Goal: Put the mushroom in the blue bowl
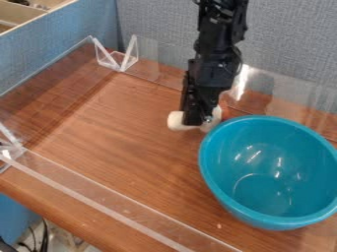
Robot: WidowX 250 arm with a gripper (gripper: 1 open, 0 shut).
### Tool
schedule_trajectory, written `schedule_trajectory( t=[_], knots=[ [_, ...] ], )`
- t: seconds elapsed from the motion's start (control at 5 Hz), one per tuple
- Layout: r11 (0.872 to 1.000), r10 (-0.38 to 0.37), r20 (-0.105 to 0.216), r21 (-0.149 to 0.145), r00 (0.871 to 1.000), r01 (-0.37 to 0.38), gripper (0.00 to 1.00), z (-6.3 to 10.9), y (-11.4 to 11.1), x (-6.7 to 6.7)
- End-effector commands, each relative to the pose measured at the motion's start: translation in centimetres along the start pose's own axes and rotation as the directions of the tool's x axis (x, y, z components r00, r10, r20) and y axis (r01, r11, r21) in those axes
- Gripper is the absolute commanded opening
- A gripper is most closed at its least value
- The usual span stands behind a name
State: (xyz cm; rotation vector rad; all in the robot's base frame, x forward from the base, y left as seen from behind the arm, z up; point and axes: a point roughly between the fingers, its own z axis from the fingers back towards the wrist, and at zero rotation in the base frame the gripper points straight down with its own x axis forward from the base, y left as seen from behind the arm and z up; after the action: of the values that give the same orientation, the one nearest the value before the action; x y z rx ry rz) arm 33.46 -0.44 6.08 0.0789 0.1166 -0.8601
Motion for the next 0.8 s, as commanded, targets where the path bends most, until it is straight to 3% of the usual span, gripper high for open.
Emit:
schedule_trajectory(
  t=[0.0,0.6],
  knots=[
    [0.998,0.016,0.043,0.054,0.999,-0.019,0.0,1.72,1.4,0.23],
    [0.997,0.013,0.043,0.073,0.999,-0.016,0.0,1.41,2.22,0.65]
  ],
)
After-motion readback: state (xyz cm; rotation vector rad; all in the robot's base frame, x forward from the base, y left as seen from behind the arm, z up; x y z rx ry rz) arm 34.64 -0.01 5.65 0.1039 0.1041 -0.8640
